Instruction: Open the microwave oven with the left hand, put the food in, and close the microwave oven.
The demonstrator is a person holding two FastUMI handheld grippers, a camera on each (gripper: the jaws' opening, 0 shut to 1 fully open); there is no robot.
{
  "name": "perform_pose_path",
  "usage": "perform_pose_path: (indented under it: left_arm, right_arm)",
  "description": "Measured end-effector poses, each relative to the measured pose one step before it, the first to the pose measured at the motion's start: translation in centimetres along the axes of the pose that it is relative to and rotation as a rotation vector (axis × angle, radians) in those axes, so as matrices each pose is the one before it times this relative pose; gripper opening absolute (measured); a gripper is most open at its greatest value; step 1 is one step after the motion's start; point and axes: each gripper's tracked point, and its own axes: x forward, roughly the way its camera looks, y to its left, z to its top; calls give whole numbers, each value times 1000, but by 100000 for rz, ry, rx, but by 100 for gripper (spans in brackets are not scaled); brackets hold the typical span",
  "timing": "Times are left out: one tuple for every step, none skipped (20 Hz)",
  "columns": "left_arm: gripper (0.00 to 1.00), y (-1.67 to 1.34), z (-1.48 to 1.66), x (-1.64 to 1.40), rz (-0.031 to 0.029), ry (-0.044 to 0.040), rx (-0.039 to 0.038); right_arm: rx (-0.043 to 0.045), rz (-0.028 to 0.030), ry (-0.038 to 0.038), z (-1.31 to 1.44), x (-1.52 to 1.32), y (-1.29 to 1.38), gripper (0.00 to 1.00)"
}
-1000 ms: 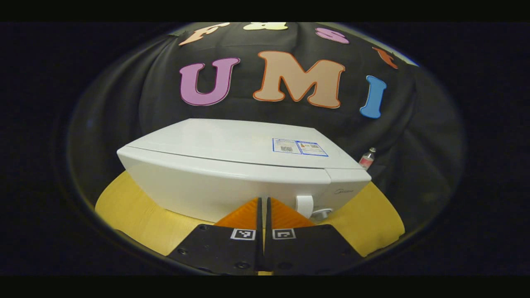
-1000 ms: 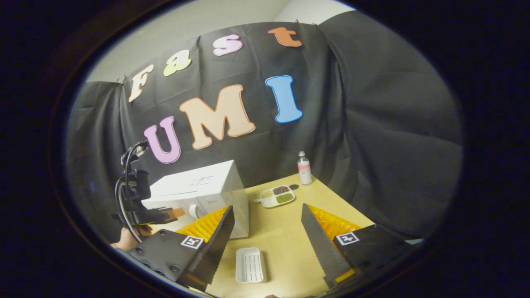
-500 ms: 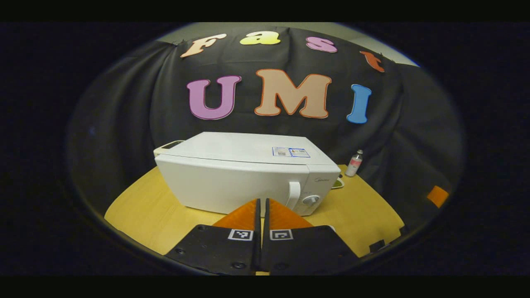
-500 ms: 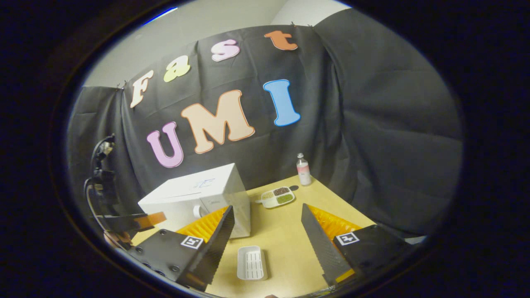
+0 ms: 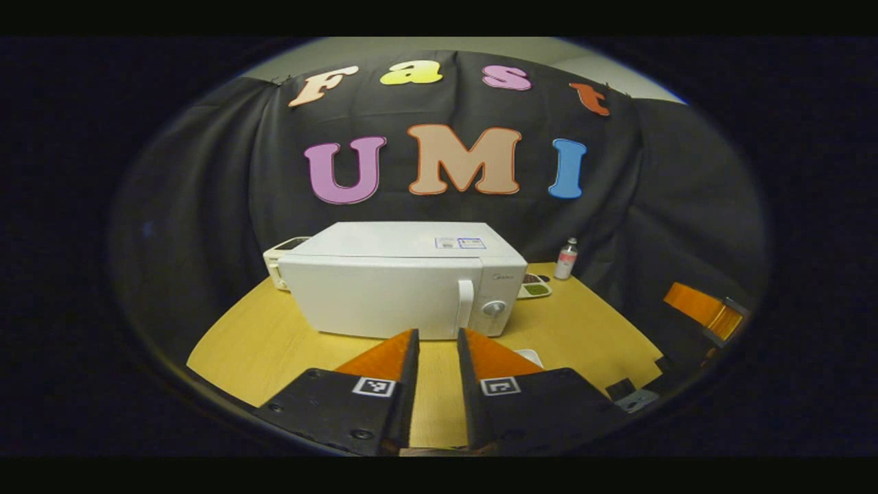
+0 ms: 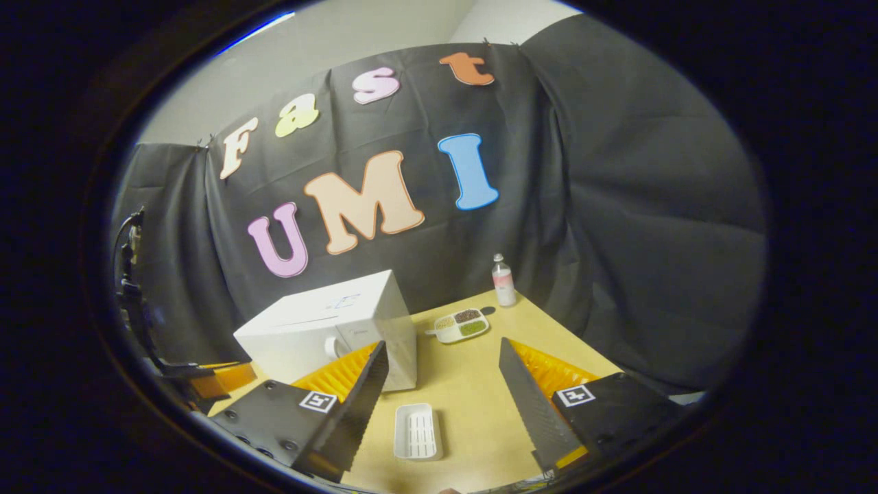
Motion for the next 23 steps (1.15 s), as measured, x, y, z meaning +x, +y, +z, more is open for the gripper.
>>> perform_pose_path:
  left_arm:
    - [42, 162, 146, -358, 1460, -973, -1195]
    - [63, 303, 284, -296, 2094, -1240, -388]
    - [72, 615, 356, -353, 2511, -1839, 290]
    - [92, 462, 431, -188, 1799, -1882, 447]
    - [94, 128, 232, -152, 13, -367, 575]
    - [98, 30, -244, -54, 304, 598, 536]
    - [98, 438, 210, -167, 553, -325, 276]
    - [97, 274, 327, -64, 584, -950, 123]
    - [98, 181, 193, -107, 723, -229, 291]
    - [98, 124, 69, -28, 398, -363, 157]
    - [97, 149, 165, -34, 522, -414, -195]
    - [95, 40, 178, -83, 281, -487, -337]
    - [97, 88, 28, -80, 339, -242, -186]
    - [97, 71, -94, -47, 533, 359, 193]
    - [98, 166, -128, -64, 669, 181, 202]
    - [97, 78, -70, -50, 825, 601, 46]
    - [97, 59, -230, 41, 845, 746, -476]
    - [98, -51, -156, -42, 243, 712, -935]
    - [96, -118, -167, -6, 118, 571, -999]
    - [98, -131, -17, -64, 108, 226, -831]
    - [98, -111, -19, 18, -216, 125, -423]
    - [95, -82, -64, -20, -153, 92, -206]
    - [97, -79, -39, 29, 99, 17, -47]
  right_arm:
    - [-66, 440, 347, -156, 19, 128, 92]
    - [128, 253, 296, -9, 36, 81, 92]
    - [189, 120, 128, 24, 60, 18, 92]
    - [149, 163, 237, -70, -67, -5, 92]
    - [-42, 158, 190, 30, -62, 31, 92]
    - [-84, 379, 82, -79, 19, 60, 92]
    - [-218, 373, -38, 31, -21, 113, 92]
    - [-330, 362, 60, -115, 64, 33, 92]
    - [-443, 248, 419, -31, -46, 77, 92]
    - [-435, 278, 672, -253, 76, 87, 92]
    - [-320, 502, 844, -182, 29, 162, 92]
    - [-386, 554, 717, -161, 18, 79, 92]
    - [-442, 727, 417, -25, -21, 178, 92]
    - [-507, 665, 157, -82, -30, 191, 92]
    - [-636, 372, 62, -24, -12, 87, 92]
    - [-421, 499, 152, -40, 23, 35, 92]
    - [-207, 470, 410, -43, 40, 90, 92]
    - [30, 476, 469, -204, 69, 49, 92]
    - [198, 458, 285, -24, 106, 28, 92]
    - [183, 337, 84, 4, 97, 19, 92]
    - [216, 422, -111, 96, 105, 50, 92]
    - [134, 559, -79, 34, -1, 107, 91]
    - [72, 554, 50, -33, 180, 72, 92]
